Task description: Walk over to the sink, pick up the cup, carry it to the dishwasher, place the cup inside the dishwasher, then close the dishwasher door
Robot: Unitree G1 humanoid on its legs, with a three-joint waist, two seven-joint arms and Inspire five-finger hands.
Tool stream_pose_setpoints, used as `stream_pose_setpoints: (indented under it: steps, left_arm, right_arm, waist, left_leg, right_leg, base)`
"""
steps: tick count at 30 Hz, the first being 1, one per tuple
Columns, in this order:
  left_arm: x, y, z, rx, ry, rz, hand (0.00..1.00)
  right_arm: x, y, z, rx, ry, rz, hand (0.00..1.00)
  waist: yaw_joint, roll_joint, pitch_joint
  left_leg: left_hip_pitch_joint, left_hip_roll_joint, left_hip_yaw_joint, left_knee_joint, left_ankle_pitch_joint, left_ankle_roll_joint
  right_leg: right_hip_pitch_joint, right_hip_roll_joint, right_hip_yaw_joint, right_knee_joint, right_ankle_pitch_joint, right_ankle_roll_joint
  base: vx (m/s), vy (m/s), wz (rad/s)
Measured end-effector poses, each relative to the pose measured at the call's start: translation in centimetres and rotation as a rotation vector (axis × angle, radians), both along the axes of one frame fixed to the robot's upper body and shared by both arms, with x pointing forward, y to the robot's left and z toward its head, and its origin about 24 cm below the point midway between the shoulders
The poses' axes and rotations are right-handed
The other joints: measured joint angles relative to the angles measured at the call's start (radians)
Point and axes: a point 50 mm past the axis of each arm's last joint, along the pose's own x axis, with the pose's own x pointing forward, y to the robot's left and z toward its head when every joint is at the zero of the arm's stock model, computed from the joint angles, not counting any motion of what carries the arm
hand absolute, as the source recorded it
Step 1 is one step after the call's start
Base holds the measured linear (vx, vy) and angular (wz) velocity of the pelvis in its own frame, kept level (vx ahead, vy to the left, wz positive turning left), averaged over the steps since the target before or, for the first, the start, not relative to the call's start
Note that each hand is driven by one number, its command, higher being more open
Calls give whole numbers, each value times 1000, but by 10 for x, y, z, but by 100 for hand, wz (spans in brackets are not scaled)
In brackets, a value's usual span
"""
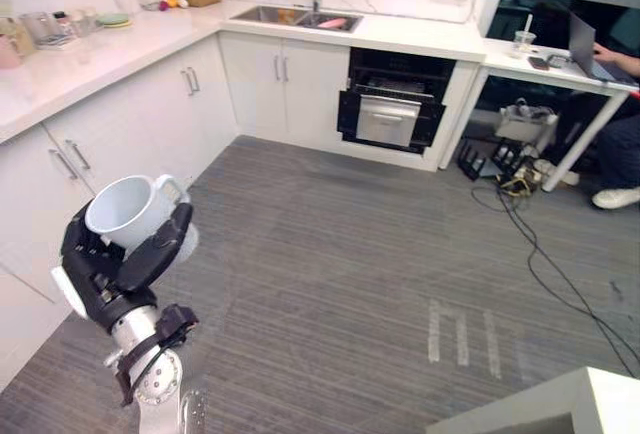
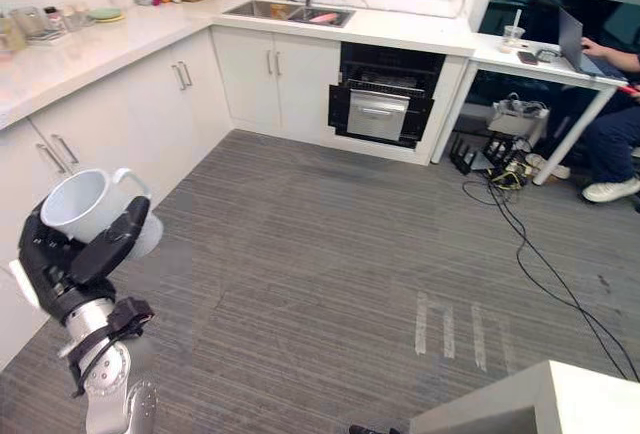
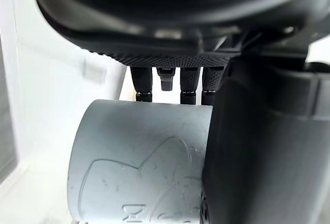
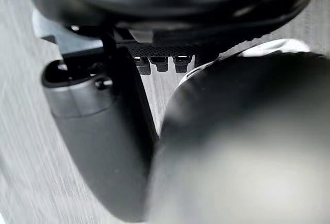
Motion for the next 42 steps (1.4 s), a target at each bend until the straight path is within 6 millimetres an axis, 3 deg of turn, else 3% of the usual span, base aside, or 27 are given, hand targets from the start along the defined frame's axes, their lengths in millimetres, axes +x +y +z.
stream_pose_setpoints:
  steps: [2, 4, 6, 8, 10, 11, 13, 14, 16, 19, 20, 21, 22, 23, 24, 26, 28, 29, 31, 32, 33, 34, 35, 37, 38, 40, 42]
  left_arm:
    - [-9, 2, 6, 3, -34, 32, 0]
    - [-14, 3, 11, 9, -67, 53, 0]
    - [-16, 6, 12, 23, -75, 76, 0]
    - [-18, 6, 13, 35, -72, 83, 0]
    - [-26, 6, 12, 69, -47, 105, 0]
    - [-28, 6, 12, 79, -39, 111, 0]
    - [-35, 10, 10, 90, -20, 150, 0]
    - [-36, 13, 11, 94, -19, 162, 0]
    - [-41, 19, 13, 107, -30, 204, 0]
    - [-26, 8, 21, 113, -85, 138, 0]
    - [-23, 5, 22, 112, -96, 116, 0]
    - [-19, -1, 24, 114, -108, 76, 0]
    - [-17, -4, 24, 114, -110, 57, 0]
    - [-11, -14, 25, 106, -117, -3, 0]
    - [-9, -19, 26, 108, -124, -32, 0]
    - [3, -31, 30, 116, -152, -133, 0]
    - [19, -44, 30, 100, -167, -241, 0]
    - [23, -46, 29, 89, -168, -267, 0]
    - [27, -56, 28, 93, -173, -343, 0]
    - [28, -59, 28, 99, -174, -361, 0]
    - [27, -63, 25, 104, -160, -394, 0]
    - [24, -68, 20, 96, -142, -418, 0]
    - [22, -69, 16, 80, -131, -418, 0]
    - [21, -72, 18, 48, -178, -427, 0]
    - [21, -72, 18, 38, -188, -423, 0]
    - [20, -75, 16, 5, -193, -432, 0]
    - [19, -80, 15, 13, -188, -477, 0]
  right_arm:
    - [2, -2, 1, -6, -4, 43, 100]
    - [2, -7, 2, -22, -6, 74, 100]
    - [2, -11, 3, -32, -17, 81, 100]
    - [6, -15, 5, -49, -33, 102, 100]
    - [10, -23, 8, -68, -54, 142, 100]
    - [10, -23, 8, -71, -57, 157, 100]
    - [11, -18, 7, -53, -57, 215, 100]
    - [13, -16, 7, -47, -57, 248, 100]
    - [12, -6, 5, -28, -42, 335, 100]
    - [9, -3, 3, -22, -32, 296, 100]
    - [9, -2, 3, -22, -33, 281, 100]
    - [10, 0, 3, -23, -44, 245, 100]
    - [11, 1, 3, -23, -47, 227, 100]
    - [16, 6, 4, -19, -92, 139, 100]
    - [19, 7, 5, -17, -108, 109, 100]
    - [28, 10, 8, -16, -162, 20, 100]
    - [32, 12, 10, -24, -183, -54, 100]
    - [33, 11, 10, -30, -184, -69, 100]
    - [35, 8, 12, -29, -186, -89, 100]
    - [35, 8, 12, -27, -186, -87, 100]
    - [35, 8, 12, -25, -178, -79, 100]
    - [36, 4, 13, -28, -174, -71, 100]
    - [40, 2, 15, -34, -180, -54, 100]
    - [50, 0, 20, -47, -203, -21, 100]
    - [52, 0, 21, -47, -201, -20, 100]
    - [50, 4, 23, -53, -188, -12, 100]
    - [47, 5, 24, -65, -184, -10, 100]
  waist:
    - [12, 8, 9]
    - [15, 14, 20]
    - [24, 16, 43]
    - [25, 17, 54]
    - [44, 39, 64]
    - [51, 46, 67]
    - [69, 42, 63]
    - [73, 36, 61]
    - [88, -15, 27]
    - [88, -57, 0]
    - [86, -67, -3]
    - [78, -84, -8]
    - [73, -85, -9]
    - [39, -74, -15]
    - [30, -73, -16]
    - [5, -69, -13]
    - [-16, -32, 13]
    - [-21, -18, 24]
    - [-42, -1, 37]
    - [-46, -6, 40]
    - [-51, -12, 41]
    - [-52, 1, 35]
    - [-50, 29, 32]
    - [-55, 68, 40]
    - [-54, 73, 43]
    - [-43, 87, 55]
    - [-35, 83, 63]
  left_leg:
    - [-89, 23, 26, 224, -57, -45]
    - [-200, 67, 73, 478, -47, -69]
    - [-232, 92, 107, 528, -111, -62]
    - [-265, 93, 115, 412, -115, -68]
    - [-279, 102, 64, 124, 8, -103]
    - [-283, 112, 58, 112, 53, -122]
    - [-315, 81, 45, 231, 114, -51]
    - [-325, 72, 49, 272, 93, -17]
    - [-335, 9, 94, 369, -29, 45]
    - [-262, -69, 91, 384, -122, 81]
    - [-233, -87, 86, 367, -135, 93]
    - [-152, -117, 74, 300, -141, 102]
    - [-108, -120, 65, 263, -140, 104]
    - [6, -115, 26, 130, -113, 103]
    - [42, -114, 14, 79, -96, 98]
    - [117, -103, -16, -21, -62, 92]
    - [193, -67, -37, -64, -77, 65]
    - [215, -56, -36, -64, -87, 48]
    - [289, -42, -14, -68, -125, -14]
    - [315, -46, -8, -70, -138, -34]
    - [374, -50, -2, -58, -177, -59]
    - [420, -30, 8, -26, -206, -86]
    - [424, -4, 22, 1, -209, -86]
    - [367, 65, 24, 209, -181, -82]
    - [345, 81, 21, 281, -157, -83]
    - [162, 147, -14, 728, 102, -106]
    - [-39, 186, -14, 1043, 56, -58]
  right_leg:
    - [9, 2, -12, 31, -41, -11]
    - [40, -4, -41, 45, -57, -21]
    - [80, -26, -69, 49, -73, -16]
    - [104, -63, -89, 49, -91, 5]
    - [153, -85, -92, 31, -112, 37]
    - [169, -84, -86, 25, -121, 50]
    - [203, -108, -42, 53, -182, 74]
    - [203, -125, -39, 76, -204, 83]
    - [196, -208, -12, 164, -249, 88]
    - [126, -301, 20, 472, -182, 163]
    - [100, -321, 22, 550, -141, 160]
    - [48, -346, 48, 708, -40, 153]
    - [11, -333, 70, 791, -45, 153]
    - [-101, -254, 71, 939, -116, 115]
    - [-139, -227, 61, 940, -138, 97]
    - [-262, -146, 26, 846, -202, 46]
    - [-356, -52, -9, 603, -212, 18]
    - [-371, -25, -3, 514, -187, 14]
    - [-418, 34, 62, 160, 17, 27]
    - [-428, 35, 68, 130, 61, 26]
    - [-433, 29, 62, 159, 152, -43]
    - [-450, 36, 59, 283, 218, -77]
    - [-459, 58, 40, 331, 182, -90]
    - [-455, 104, 3, 434, 33, -116]
    - [-442, 121, 4, 444, 7, -122]
    - [-326, 195, 45, 394, -71, -139]
    - [-211, 229, 78, 320, -98, -184]
  base:
    - [-12, -14, 27]
    - [-8, 0, 42]
    - [45, 66, 39]
    - [88, 111, 40]
    - [233, 249, 16]
    - [309, 320, 2]
    - [334, 301, 3]
    - [406, 298, -3]
    - [476, 242, -8]
    - [487, 235, 26]
    - [472, 189, 25]
    - [376, 126, 16]
    - [531, 139, 32]
    - [522, 102, 32]
    - [527, 80, 36]
    - [498, 0, 38]
    - [584, -46, 39]
    - [426, -44, 25]
    - [511, -75, 26]
    - [738, -138, 31]
    - [666, -144, 23]
    - [787, -180, 3]
    - [636, -195, -8]
    - [629, -258, -7]
    - [654, -268, -29]
    - [624, -199, -48]
    - [672, -180, -44]
